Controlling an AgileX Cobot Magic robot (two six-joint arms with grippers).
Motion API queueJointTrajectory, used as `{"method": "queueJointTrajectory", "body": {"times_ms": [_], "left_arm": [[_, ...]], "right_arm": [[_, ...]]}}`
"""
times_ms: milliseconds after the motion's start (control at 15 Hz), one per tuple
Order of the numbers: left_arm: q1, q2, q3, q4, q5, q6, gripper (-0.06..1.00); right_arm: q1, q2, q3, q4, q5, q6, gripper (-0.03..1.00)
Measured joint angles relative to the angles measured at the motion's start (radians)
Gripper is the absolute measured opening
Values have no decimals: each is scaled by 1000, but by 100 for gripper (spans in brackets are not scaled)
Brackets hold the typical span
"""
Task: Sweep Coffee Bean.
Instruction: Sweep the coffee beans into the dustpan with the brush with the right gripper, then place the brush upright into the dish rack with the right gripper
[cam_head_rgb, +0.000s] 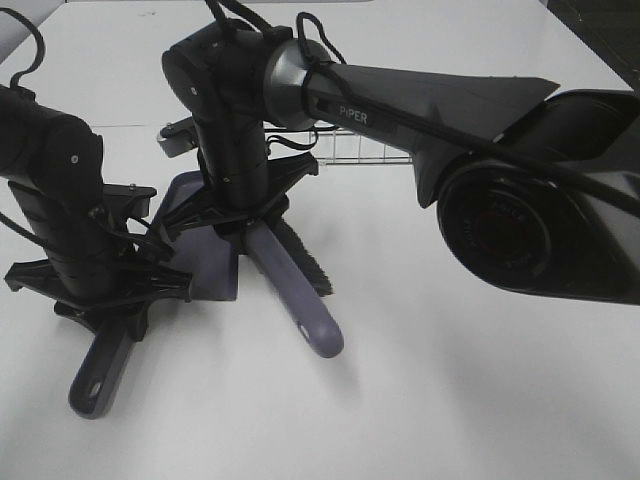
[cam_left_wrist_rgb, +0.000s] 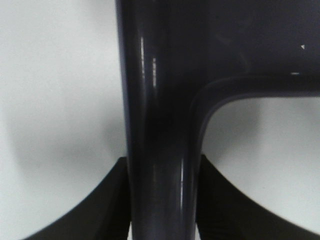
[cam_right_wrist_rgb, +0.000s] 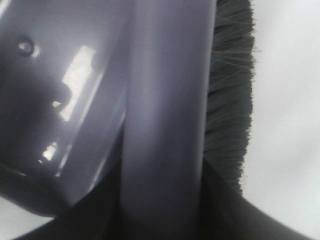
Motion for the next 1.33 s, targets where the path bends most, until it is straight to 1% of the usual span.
{"method": "queueJointTrajectory", "body": {"times_ms": [133,200,400,533,733,800,1067,1133,1333], "left_arm": [[0,0,0,-3,-2,-1,35],[0,0,0,-7,-1,-1,35],[0,0,0,-8,-5,-1,35],[0,0,0,-8,-5,-1,35],[0,0,0,-8,-5,-1,35],[0,0,0,-8,-5,0,35],[0,0,0,-8,-5,2,35],[0,0,0,-8,-5,2,35],[0,0,0,-8,-5,2,35]], "right_arm": [[5,5,-85,34,8,24,31],[5,6,-116,33,26,31,31],[7,7,-209,46,7,50,31],[7,-4,-229,19,5,48,31],[-3,-43,-229,-51,6,-4,31],[-9,-54,-229,-54,6,-13,31],[-101,-144,-227,-73,7,-77,31],[-126,-173,-207,-77,7,-85,31],[-228,-298,-48,-80,6,-117,31]]}}
